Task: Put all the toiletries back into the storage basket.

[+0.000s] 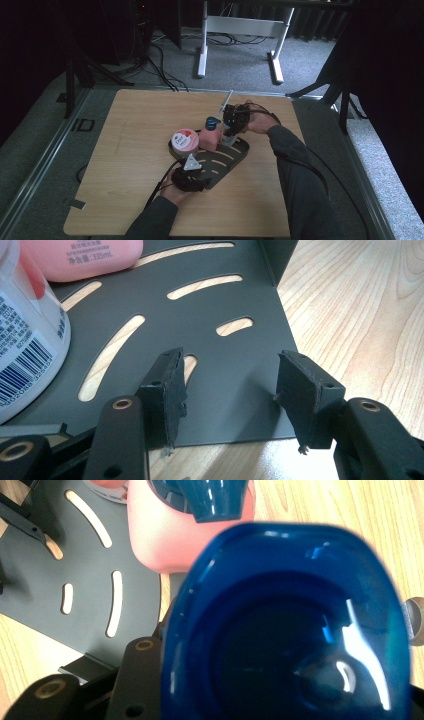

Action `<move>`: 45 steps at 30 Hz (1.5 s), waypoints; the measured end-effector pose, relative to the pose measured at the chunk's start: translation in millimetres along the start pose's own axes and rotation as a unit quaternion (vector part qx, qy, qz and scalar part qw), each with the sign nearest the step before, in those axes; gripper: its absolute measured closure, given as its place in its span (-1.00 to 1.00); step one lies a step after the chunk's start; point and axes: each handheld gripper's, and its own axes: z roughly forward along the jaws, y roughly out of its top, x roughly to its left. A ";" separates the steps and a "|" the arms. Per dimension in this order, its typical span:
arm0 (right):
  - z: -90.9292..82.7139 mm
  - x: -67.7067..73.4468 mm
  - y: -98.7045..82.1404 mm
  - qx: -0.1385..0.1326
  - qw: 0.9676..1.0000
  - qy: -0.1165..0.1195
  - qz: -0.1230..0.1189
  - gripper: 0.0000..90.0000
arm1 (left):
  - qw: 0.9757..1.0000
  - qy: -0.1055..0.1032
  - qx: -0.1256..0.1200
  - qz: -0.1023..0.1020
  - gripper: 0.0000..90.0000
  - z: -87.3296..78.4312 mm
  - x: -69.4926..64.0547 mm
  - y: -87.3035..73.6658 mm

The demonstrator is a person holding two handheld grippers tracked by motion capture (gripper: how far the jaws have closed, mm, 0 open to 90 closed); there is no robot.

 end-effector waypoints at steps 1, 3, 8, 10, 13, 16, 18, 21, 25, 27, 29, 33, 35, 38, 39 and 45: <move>0.0 -0.3 -0.2 -0.001 1.000 0.000 0.001 0.20 | 1.000 0.000 0.000 0.000 0.01 0.0 0.0 0.0; -0.2 -1.5 -0.6 -0.006 1.000 -0.006 0.004 0.16 | 1.000 0.000 0.000 0.000 0.01 0.0 0.0 0.0; -2.9 -3.6 -1.3 -0.016 1.000 -0.010 0.012 0.07 | 1.000 0.000 0.000 0.000 0.01 0.1 0.0 0.0; -3.4 -3.8 -1.4 -0.017 1.000 -0.012 0.015 0.05 | 1.000 0.000 0.000 0.000 0.01 0.0 0.0 0.0; -3.4 -3.6 -1.9 -0.018 1.000 -0.006 0.018 0.00 | 1.000 0.000 0.000 0.000 0.01 0.1 0.0 0.0; -3.3 -3.1 -2.3 -0.015 1.000 -0.003 0.018 -0.08 | 1.000 0.000 0.000 0.000 0.01 0.1 0.0 0.0; -2.7 -3.2 -3.0 -0.014 1.000 -0.001 0.022 -0.13 | 1.000 0.000 0.000 -0.001 0.01 0.0 0.1 0.0; -3.2 -3.5 -4.1 -0.013 1.000 0.000 0.028 -0.18 | 1.000 -0.001 0.000 -0.001 0.01 0.0 0.1 0.0; -4.5 -3.2 -7.8 -0.014 0.999 0.003 0.036 -0.25 | 1.000 -0.001 -0.001 -0.001 0.00 0.0 0.2 0.0; -4.6 -3.3 -10.8 -0.014 0.999 0.004 0.039 -0.32 | 1.000 -0.003 -0.003 -0.004 0.00 0.1 0.7 -0.1; -4.8 -3.2 -14.8 -0.017 0.999 0.005 0.042 -0.34 | 1.000 -0.004 -0.003 -0.006 0.00 0.1 0.8 -0.1; -9.9 -3.9 -22.0 -0.029 0.999 0.001 0.045 -0.37 | 1.000 -0.001 -0.005 -0.007 -0.01 -0.3 1.3 0.0; -14.4 -3.1 -26.1 -0.036 0.998 0.000 0.049 -0.38 | 1.000 0.003 -0.007 -0.008 -0.02 -1.2 1.4 0.0; -18.1 -1.4 -32.2 -0.038 0.998 -0.001 0.050 -0.41 | 1.000 0.006 -0.015 -0.010 -0.05 -3.7 0.9 0.6; -18.4 -0.8 -34.0 -0.039 0.998 -0.001 0.050 -0.42 | 1.000 0.009 -0.017 -0.009 -0.05 -5.4 0.8 1.1; -18.1 3.1 -48.9 -0.048 0.997 0.006 0.058 -0.42 | 0.999 0.009 -0.030 -0.008 -0.06 -14.4 -0.1 2.2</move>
